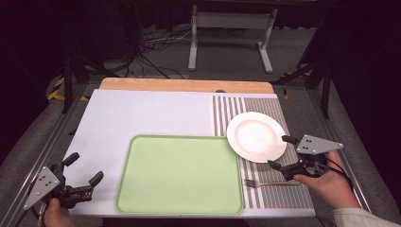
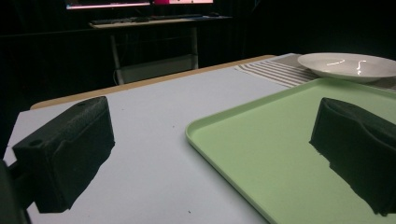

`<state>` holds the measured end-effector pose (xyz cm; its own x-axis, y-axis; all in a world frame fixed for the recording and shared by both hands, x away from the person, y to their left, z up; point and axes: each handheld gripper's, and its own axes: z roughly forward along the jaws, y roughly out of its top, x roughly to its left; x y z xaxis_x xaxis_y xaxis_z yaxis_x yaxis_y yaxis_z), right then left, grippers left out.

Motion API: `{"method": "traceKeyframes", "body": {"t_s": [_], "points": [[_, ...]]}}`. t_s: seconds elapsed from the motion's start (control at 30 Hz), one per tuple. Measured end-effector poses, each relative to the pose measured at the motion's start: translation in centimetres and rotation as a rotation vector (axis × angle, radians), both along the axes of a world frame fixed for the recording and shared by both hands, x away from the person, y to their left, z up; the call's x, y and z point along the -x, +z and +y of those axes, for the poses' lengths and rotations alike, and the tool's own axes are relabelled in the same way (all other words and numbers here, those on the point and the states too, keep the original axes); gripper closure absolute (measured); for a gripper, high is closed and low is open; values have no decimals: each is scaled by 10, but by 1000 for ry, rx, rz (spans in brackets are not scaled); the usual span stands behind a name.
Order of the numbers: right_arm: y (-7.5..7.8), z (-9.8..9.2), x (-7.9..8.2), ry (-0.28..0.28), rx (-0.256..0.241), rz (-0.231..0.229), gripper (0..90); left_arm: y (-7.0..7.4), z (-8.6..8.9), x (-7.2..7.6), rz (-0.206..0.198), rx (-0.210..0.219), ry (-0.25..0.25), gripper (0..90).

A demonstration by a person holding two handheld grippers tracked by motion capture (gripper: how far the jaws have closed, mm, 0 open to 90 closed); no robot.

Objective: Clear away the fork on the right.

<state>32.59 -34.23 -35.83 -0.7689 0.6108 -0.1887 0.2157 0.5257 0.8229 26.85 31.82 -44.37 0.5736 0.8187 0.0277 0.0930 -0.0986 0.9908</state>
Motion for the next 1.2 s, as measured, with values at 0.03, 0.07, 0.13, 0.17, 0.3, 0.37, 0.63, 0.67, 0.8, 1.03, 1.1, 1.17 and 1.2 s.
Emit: {"method": "traceKeyframes", "body": {"t_s": [0.03, 0.07, 0.13, 0.17, 0.3, 0.37, 0.63, 0.67, 0.8, 1.03, 1.1, 1.17, 1.2], "points": [[0, 0, 0, 0, 0, 0, 60, 0, 0, 0, 0, -1, 0, 3], [2, 1, 0, 12, 26, 12, 60, 0, 0, 0, 1, -1, 0, 3], [5, 2, -1, 23, 62, 32, 62, 0, 0, 0, 2, -2, 1, 3], [5, 2, -1, 26, 74, 41, 67, 0, 0, 0, 0, -1, 1, 3], [4, 3, 0, 38, 118, 70, 78, 1, 0, 0, -2, -1, 3, 3], [2, 3, -1, 41, 149, 87, 77, 1, 0, 0, -2, 1, 3, 3], [0, 7, -5, 73, 234, 137, 76, 0, 0, 0, 2, -1, 1, 3], [0, 7, -5, 73, 234, 137, 76, 0, 0, 0, 1, 0, 1, 3], [-1, 13, -7, 99, 304, 168, 76, 0, 0, 0, 1, 0, 0, 3], [3, 17, -9, 117, 359, 197, 77, 0, 0, 0, 1, -1, -1, 3], [2, 18, -9, 129, 374, 205, 89, 0, 0, 0, 1, -2, -1, 3], [1, 19, -10, 143, 396, 220, 94, 0, 0, 0, 1, -3, 0, 3], [0, 19, -10, 149, 407, 222, 94, 0, -1, 0, 1, -3, -1, 3]]}}
